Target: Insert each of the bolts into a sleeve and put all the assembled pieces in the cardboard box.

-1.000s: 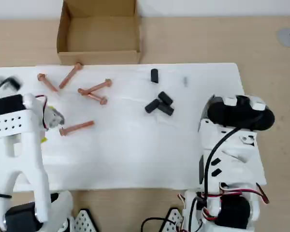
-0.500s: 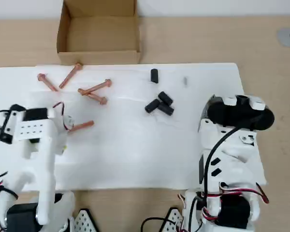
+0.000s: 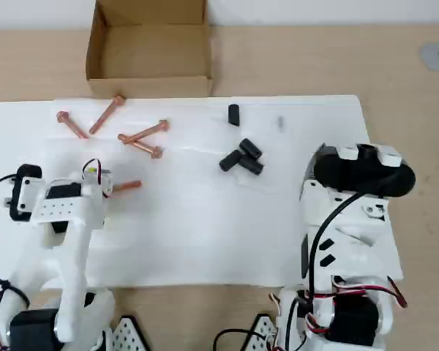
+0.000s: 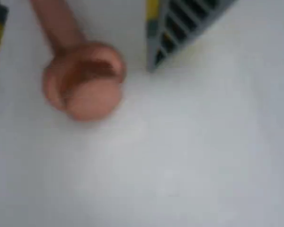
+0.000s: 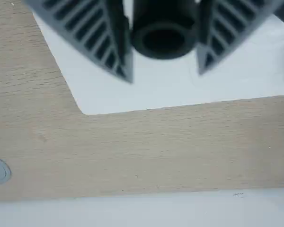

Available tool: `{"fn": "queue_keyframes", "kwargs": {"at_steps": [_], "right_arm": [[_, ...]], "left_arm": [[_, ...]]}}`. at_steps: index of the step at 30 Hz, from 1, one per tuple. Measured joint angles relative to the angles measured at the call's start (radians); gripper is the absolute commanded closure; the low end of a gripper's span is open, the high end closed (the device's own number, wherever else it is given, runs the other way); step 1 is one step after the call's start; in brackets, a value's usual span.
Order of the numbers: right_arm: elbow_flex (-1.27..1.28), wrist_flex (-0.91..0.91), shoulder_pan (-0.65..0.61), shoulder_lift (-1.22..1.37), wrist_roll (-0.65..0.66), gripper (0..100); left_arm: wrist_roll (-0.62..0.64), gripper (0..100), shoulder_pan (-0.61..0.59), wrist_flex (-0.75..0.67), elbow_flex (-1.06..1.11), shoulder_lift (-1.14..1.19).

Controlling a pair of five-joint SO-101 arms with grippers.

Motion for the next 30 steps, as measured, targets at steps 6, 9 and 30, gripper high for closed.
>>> {"fn": "queue_keyframes", "kwargs": {"at_steps": [6,9,30], "right_arm": [[0.000,0.000,0.000,0.000,0.000,98.9],[0.000,0.000,0.000,0.000,0.000,98.9],[0.000,0.000,0.000,0.000,0.000,98.9]], "left_arm": [[-0.003,80,0.035,-0.014,0.018,-0.012],[-0.003,92,0.054,-0.018,0.023,-0.012],[-0.127,99,-0.003,0.226,-0.207,-0.015]]}}
